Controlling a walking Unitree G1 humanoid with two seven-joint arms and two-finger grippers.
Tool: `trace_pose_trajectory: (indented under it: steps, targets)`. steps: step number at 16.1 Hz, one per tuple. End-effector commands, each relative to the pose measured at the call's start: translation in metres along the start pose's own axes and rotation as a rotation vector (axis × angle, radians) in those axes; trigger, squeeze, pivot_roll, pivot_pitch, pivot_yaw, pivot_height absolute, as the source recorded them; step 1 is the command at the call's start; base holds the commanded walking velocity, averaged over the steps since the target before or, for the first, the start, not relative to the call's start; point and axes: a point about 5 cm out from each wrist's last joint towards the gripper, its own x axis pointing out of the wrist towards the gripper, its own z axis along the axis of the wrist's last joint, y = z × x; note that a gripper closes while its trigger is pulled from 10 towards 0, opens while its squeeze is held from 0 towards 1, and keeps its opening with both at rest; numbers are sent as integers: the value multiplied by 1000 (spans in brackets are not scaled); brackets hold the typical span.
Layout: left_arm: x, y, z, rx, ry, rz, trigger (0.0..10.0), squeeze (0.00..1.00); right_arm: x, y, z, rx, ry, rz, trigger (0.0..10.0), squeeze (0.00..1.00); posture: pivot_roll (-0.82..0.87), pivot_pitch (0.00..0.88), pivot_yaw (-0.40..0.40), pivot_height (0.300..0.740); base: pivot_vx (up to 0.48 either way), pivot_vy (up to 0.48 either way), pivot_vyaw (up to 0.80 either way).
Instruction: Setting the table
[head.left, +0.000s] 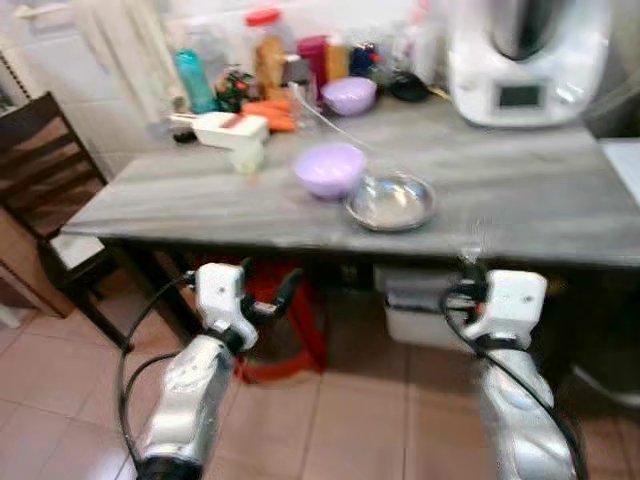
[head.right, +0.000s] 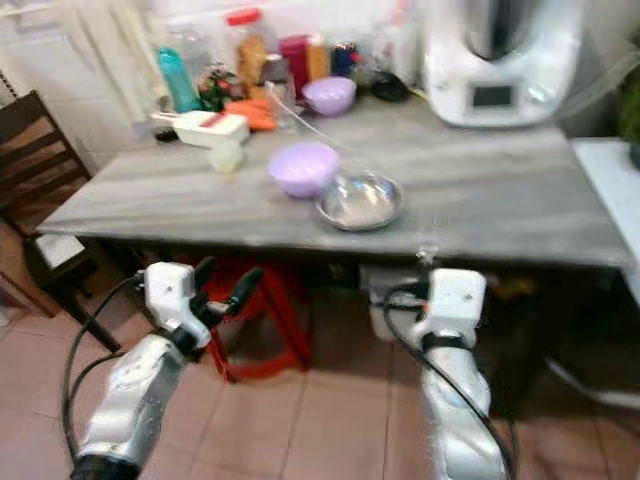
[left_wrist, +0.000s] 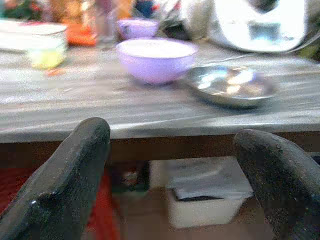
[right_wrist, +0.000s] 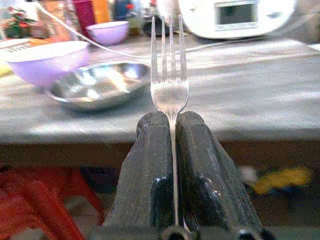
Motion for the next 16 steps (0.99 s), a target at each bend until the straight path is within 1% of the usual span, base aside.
trace_pose_trajectory:
  steps: [1, 6, 8, 9, 11, 13, 16]
  targets:
    - [2, -2, 3, 9, -6, -7, 10000, 0, 0, 0, 3, -7, -9, -1, 10000, 0, -70, 0, 148, 740, 480, 0, 0]
    - [-5, -5, -3, 4, 12, -10, 10000, 0, 1, 0, 3, -2, -7, 2, 10000, 0, -69, 0, 142, 740, 396, 0, 0]
    - [-6, -4, -4, -1, 25, -3, 10000, 0, 1, 0, 3, 1, -3, 3, 10000, 0, -68, 0, 139, 740, 308, 0, -641]
    - [-8, -4, -5, -2, 26, -4, 10000, 0, 1, 0, 3, -1, -4, 3, 10000, 0, -68, 0, 138, 740, 0, 0, -481]
    - [-14, -2, -6, -14, 29, -5, 10000, 0, 0, -1, 3, -3, -4, 4, 10000, 0, -73, 0, 139, 740, 0, 0, 0]
    - [-21, 2, -6, -8, 38, 12, 10000, 0, -1, -1, 3, -5, -2, 2, 10000, 0, -73, 1, 137, 740, 0, 0, 0]
    - [-29, 5, -8, 1, 54, 5, 10000, 0, -1, -3, 3, -11, -3, -4, 10000, 0, -71, 7, 137, 740, 0, 0, 0]
